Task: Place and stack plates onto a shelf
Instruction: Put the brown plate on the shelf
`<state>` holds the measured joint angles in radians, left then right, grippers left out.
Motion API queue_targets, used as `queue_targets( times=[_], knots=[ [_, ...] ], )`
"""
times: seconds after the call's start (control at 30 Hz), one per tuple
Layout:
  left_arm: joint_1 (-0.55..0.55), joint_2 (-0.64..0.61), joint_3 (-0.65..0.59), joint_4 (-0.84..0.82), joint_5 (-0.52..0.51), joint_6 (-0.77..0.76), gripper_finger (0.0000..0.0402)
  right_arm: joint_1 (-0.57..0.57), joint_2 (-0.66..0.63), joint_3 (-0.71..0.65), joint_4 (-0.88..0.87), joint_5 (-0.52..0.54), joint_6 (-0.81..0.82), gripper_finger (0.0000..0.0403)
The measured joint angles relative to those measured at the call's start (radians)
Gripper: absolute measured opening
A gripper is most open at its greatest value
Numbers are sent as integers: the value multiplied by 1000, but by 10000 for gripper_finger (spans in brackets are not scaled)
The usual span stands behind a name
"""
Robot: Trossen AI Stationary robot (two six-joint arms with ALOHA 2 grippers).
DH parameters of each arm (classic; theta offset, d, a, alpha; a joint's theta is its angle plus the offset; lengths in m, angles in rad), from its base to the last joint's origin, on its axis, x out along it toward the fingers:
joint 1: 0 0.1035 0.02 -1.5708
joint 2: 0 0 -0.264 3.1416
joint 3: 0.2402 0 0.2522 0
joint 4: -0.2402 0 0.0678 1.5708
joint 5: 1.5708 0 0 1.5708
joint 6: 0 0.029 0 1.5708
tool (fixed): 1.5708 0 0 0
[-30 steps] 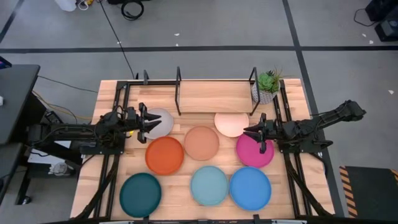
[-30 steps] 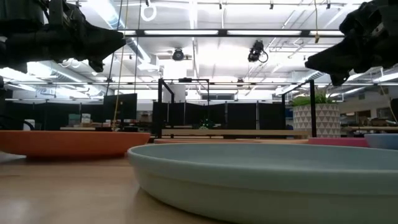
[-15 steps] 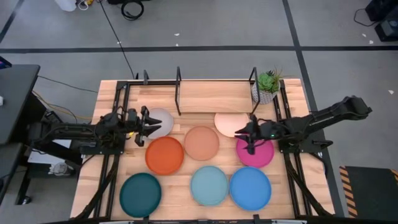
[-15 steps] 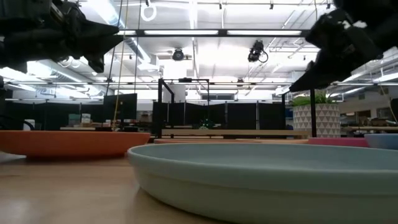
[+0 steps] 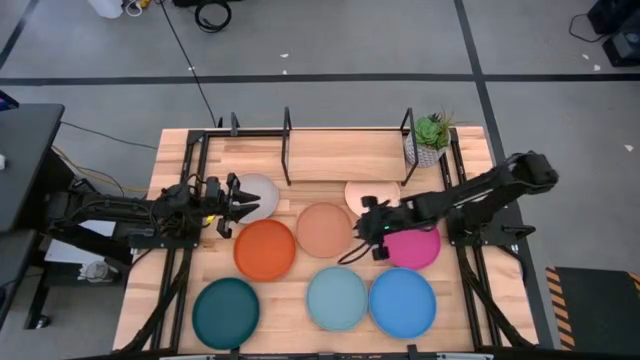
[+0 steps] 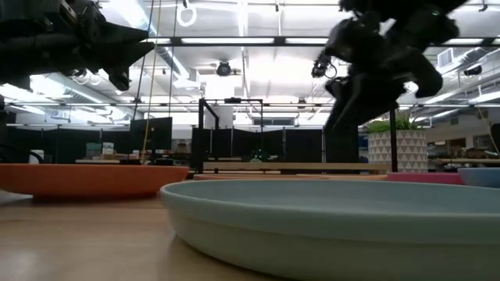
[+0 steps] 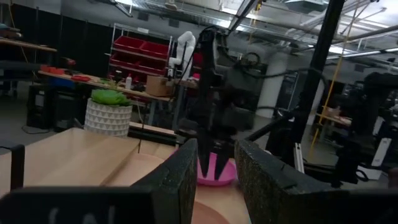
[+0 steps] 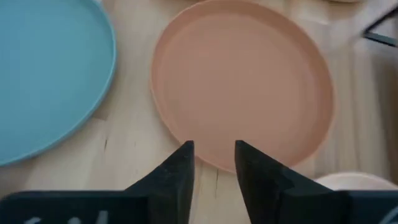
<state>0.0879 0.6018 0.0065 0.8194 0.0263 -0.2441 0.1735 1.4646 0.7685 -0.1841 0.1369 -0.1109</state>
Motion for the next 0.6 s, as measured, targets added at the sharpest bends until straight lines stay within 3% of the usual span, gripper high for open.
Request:
queue_targets(
  times=[0.27,0.6],
  knots=[
    [-8,0,0,-1,0,-3,115,38,224,217,-203,11,-155,168],
    [-8,0,0,-3,1,4,115,60,371,349,-314,71,-326,144]
  ],
)
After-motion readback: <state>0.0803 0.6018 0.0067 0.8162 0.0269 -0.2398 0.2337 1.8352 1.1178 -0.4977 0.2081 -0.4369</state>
